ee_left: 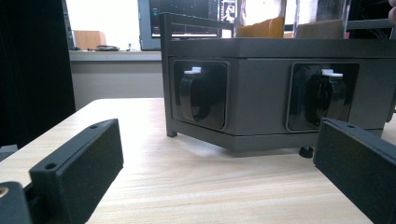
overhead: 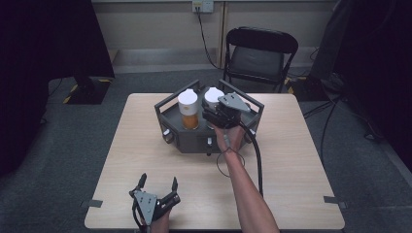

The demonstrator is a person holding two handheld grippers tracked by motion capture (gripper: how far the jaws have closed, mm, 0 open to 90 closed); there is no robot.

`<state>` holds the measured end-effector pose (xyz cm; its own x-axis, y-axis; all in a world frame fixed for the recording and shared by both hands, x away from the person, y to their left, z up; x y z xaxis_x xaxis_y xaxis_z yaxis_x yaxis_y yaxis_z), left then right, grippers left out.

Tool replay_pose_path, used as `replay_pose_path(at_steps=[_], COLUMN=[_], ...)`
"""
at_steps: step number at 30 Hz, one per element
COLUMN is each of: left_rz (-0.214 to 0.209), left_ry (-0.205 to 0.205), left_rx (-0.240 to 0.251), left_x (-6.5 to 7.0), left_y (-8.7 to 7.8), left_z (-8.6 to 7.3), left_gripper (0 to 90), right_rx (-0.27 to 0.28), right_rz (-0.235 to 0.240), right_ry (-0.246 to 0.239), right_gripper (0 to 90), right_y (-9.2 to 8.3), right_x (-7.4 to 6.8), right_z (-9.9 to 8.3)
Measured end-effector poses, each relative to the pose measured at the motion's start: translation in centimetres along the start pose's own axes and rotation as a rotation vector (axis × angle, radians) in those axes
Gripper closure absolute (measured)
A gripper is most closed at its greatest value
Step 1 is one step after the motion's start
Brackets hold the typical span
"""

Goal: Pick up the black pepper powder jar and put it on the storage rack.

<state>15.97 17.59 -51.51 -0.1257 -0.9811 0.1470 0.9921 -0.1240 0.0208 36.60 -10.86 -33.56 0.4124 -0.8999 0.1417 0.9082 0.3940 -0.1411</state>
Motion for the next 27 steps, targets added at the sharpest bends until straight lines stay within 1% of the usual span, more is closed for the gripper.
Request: replay_pose_path(at_steps=[3, 8, 16, 23, 26, 27], left_rz=[0.000, 0.001, 0.001, 0.000, -0.001, -0.001], left_ry=[0.000, -0.001, -0.001, 0.000, 0.000, 0.000], left_rx=[0.000, 0.001, 0.001, 0.001, 0.001, 0.001], left_x=[0.00, 0.01, 0.01, 0.00, -0.01, -0.01], left_y=[0.00, 0.00, 0.00, 0.00, 0.00, 0.00], left_z=[-0.01, -0.01, -0.01, -0.02, -0.01, -0.01], left_gripper=[1.0, 0.9, 1.0, 0.9, 0.9, 0.9], right_rx=[0.000, -0.008, 0.000, 0.017, 0.015, 0.017], right_rz=[-0.001, -0.003, -0.004, -0.014, -0.014, -0.013], right_ry=[0.010, 0.001, -0.005, 0.007, 0.026, 0.026], right_gripper=[29.8, 29.8, 29.8, 29.7, 29.4, 29.4], right_y=[0.02, 0.12, 0.03, -0.13, -0.06, -0.05], right_x=[0.10, 0.00, -0.20, -0.31, -0.12, -0.10], right_z=[0.01, -0.09, -0.43, -0.90, -0.91, -0.95])
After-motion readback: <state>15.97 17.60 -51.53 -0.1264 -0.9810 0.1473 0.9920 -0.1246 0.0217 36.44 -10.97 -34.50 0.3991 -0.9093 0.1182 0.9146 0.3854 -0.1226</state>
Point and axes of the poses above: each handheld gripper's, and its own axes: y roughly forward along the jaws, z roughly out of its top, x roughly to its right, the point moved 3 cm from there along y, roughly forward along the jaws, and after that the axes turned 8 degrees about -y, right-handed, at the moved point
